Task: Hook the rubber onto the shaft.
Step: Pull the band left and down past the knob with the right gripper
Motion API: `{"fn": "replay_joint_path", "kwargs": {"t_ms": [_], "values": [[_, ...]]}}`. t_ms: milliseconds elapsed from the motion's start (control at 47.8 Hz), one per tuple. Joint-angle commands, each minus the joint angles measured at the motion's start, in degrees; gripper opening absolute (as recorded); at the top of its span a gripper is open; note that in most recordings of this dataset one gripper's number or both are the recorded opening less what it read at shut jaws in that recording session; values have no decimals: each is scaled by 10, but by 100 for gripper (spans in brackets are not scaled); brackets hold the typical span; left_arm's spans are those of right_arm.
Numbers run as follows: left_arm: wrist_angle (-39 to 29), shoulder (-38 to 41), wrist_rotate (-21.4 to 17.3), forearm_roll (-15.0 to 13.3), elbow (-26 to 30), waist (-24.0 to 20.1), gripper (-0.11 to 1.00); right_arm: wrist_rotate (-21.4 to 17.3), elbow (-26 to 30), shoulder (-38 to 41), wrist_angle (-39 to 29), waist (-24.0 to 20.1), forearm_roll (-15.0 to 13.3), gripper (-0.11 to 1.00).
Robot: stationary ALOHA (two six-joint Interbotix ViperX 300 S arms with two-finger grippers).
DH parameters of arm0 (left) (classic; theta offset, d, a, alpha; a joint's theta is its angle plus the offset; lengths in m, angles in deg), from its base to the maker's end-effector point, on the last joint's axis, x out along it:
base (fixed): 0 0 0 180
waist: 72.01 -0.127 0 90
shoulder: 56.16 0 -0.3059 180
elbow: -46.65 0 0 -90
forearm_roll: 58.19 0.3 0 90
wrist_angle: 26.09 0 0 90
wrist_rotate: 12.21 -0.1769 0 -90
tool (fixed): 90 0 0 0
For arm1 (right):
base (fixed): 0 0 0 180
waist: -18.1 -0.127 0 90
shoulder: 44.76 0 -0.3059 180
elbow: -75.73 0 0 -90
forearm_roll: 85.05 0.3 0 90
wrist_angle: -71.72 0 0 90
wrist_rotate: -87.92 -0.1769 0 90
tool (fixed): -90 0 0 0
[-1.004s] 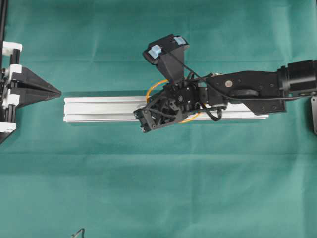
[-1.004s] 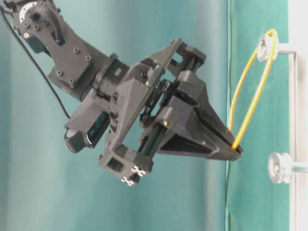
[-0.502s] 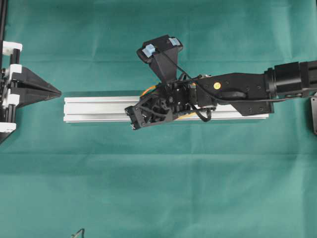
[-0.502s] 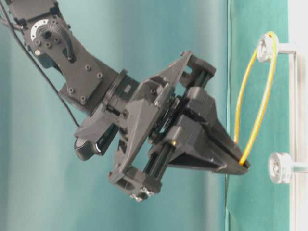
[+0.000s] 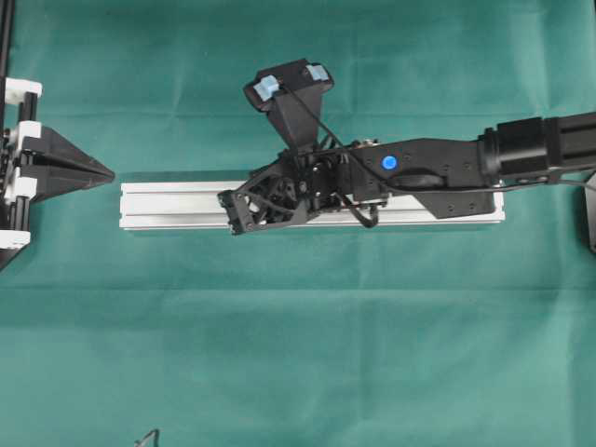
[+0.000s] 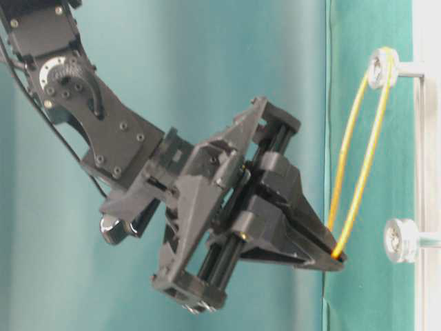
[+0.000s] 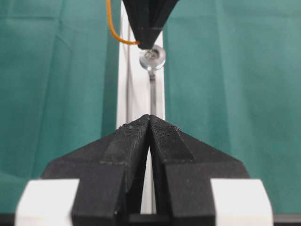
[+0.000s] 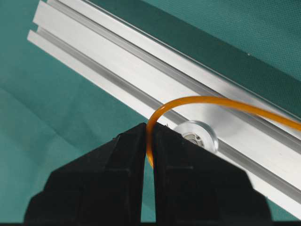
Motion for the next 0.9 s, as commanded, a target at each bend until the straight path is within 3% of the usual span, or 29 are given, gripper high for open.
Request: {"fn": "replay_joint_path", "kwargs": {"t_ms": [0,293,544,878], "values": [[0,3,-1,2,14,-1,0,-1,27,-3,-2,-3,-3,7],[-1,0,-1,2,14,-1,0,-3,40,11,-34,-4,1,7],[-2,0,-1,2,14,-1,0,-33,40,12,-36,-7,2,7],[-2,0,-3,2,14,-1,0,-39,50,25,-33,-7,16,7]]}}
